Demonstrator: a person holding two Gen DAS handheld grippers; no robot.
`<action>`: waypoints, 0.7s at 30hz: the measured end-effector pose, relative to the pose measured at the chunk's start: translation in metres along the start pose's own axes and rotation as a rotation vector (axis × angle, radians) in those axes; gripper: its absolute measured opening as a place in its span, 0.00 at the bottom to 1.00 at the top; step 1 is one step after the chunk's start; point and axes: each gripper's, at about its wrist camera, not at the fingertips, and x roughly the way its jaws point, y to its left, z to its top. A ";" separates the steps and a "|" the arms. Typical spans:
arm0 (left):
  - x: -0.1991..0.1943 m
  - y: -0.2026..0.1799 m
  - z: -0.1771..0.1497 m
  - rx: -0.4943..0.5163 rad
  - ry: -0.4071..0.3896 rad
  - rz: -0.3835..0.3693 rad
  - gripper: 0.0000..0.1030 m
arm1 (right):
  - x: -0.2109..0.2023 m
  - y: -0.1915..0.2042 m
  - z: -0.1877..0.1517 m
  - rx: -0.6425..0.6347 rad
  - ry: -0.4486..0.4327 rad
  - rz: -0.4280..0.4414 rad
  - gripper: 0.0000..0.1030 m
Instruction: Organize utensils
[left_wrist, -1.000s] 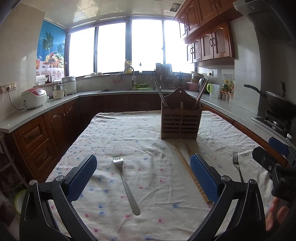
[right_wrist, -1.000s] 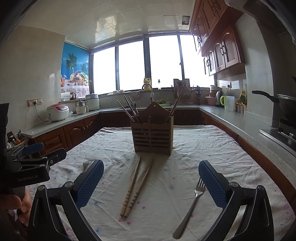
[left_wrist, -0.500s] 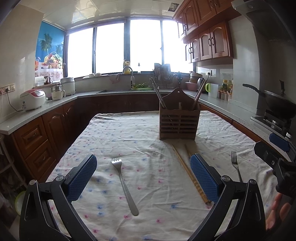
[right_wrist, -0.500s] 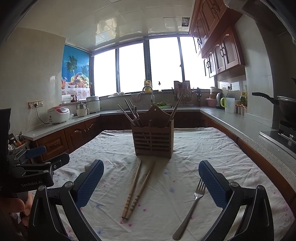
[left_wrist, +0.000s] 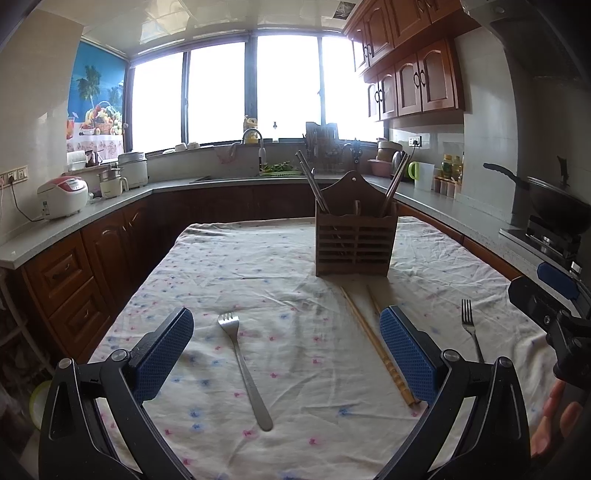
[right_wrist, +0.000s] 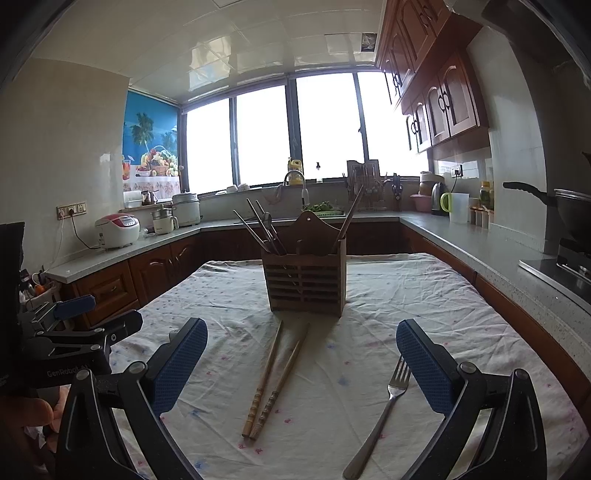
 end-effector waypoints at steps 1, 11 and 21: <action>0.001 0.000 0.000 0.000 0.001 0.000 1.00 | 0.000 0.000 0.001 0.000 0.000 0.000 1.00; 0.005 -0.003 0.000 0.007 0.008 -0.003 1.00 | 0.003 -0.003 0.001 0.004 0.000 -0.001 1.00; 0.006 -0.006 0.006 0.004 0.010 -0.017 1.00 | 0.009 -0.012 0.000 0.018 0.014 -0.013 1.00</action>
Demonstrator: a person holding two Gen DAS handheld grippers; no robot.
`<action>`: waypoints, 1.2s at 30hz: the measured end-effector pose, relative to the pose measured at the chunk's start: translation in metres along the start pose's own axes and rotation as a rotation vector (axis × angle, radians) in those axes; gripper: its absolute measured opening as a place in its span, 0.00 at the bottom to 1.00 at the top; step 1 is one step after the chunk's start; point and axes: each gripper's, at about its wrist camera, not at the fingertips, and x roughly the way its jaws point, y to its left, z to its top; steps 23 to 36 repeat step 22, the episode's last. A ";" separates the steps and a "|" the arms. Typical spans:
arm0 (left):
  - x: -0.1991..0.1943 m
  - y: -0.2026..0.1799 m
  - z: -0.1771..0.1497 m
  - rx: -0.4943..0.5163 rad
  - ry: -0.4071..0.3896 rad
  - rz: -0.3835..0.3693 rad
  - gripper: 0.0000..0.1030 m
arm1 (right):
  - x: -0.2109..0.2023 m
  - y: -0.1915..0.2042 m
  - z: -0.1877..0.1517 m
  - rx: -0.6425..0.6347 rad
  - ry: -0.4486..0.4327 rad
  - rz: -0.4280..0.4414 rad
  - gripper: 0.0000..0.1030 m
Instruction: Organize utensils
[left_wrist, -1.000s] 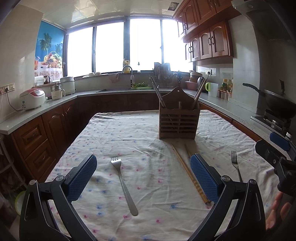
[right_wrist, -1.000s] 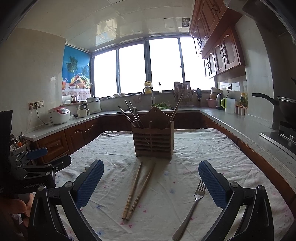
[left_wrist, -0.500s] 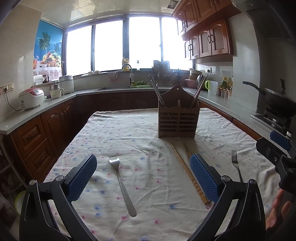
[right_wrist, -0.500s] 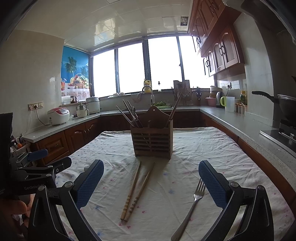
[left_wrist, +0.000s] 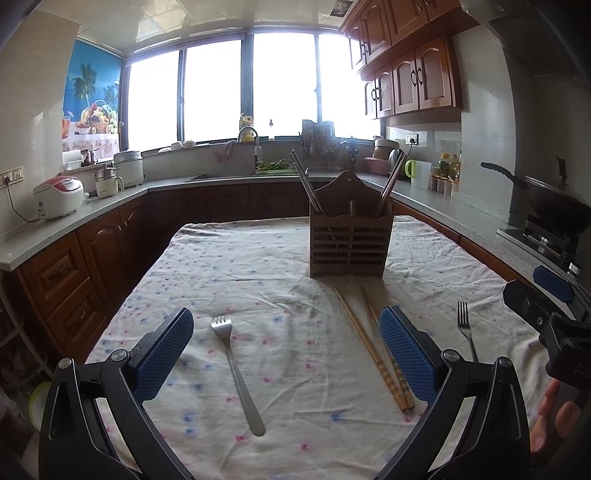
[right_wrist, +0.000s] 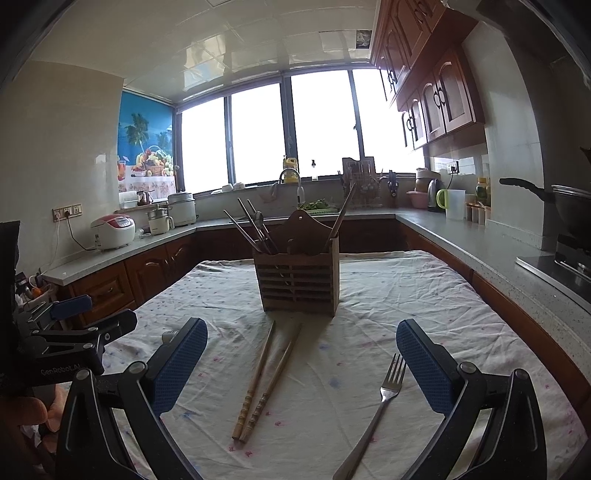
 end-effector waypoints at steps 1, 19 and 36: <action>0.000 -0.001 0.000 0.001 0.000 0.000 1.00 | 0.001 -0.001 0.000 0.002 0.003 -0.001 1.00; 0.000 -0.006 0.001 0.010 0.012 0.000 1.00 | 0.008 -0.011 -0.005 0.028 0.034 -0.004 1.00; 0.000 -0.006 0.002 0.012 0.010 0.000 1.00 | 0.008 -0.012 -0.005 0.029 0.035 -0.003 1.00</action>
